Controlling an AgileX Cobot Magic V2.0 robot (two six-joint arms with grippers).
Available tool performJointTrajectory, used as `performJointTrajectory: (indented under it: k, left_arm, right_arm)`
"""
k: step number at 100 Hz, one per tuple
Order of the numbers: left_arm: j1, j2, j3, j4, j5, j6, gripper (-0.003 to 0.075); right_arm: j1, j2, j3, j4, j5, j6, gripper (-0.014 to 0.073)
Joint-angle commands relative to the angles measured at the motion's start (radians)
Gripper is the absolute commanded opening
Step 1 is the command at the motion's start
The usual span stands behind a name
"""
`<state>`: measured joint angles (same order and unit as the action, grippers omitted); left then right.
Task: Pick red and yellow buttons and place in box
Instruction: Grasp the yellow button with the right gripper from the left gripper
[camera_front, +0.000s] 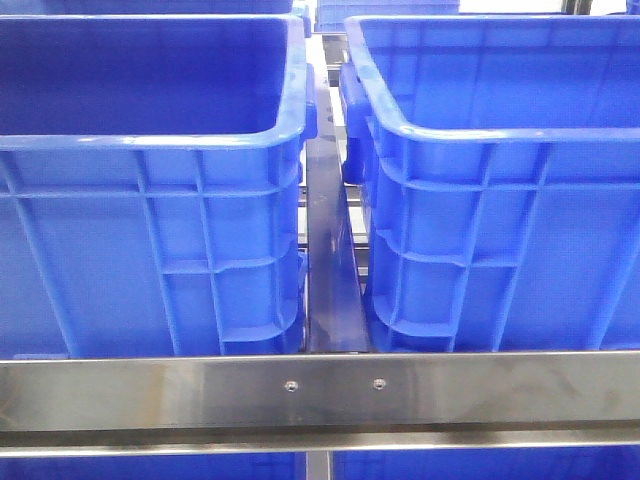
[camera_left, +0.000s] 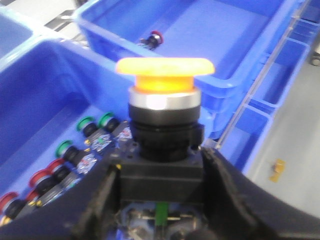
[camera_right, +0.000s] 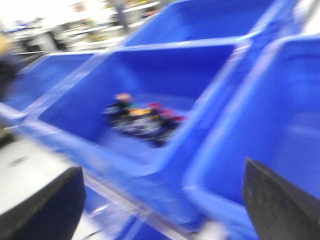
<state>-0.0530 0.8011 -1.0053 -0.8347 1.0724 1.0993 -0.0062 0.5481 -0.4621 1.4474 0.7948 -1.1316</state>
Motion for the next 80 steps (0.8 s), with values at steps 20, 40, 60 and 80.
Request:
performJointTrajectory:
  k: [20, 40, 60, 80]
  left_arm:
    - [0.0, 0.026, -0.024, -0.098, -0.016, 0.021, -0.0019]
    - [0.0, 0.028, -0.024, -0.102, -0.014, 0.021, -0.0019]
    - [0.0, 0.028, -0.024, -0.108, -0.012, 0.021, -0.0019]
    - [0.0, 0.028, -0.024, -0.111, -0.01, 0.021, -0.0019]
  right_arm:
    - [-0.001, 0.206, -0.166, 0.183, 0.327, -0.009, 0.0652]
    - [0.067, 0.328, -0.295, 0.184, 0.367, -0.011, 0.0652]
    - [0.311, 0.461, -0.413, 0.184, 0.217, -0.04, 0.0652]
    - [0.546, 0.584, -0.507, 0.184, -0.001, -0.102, 0.0652]
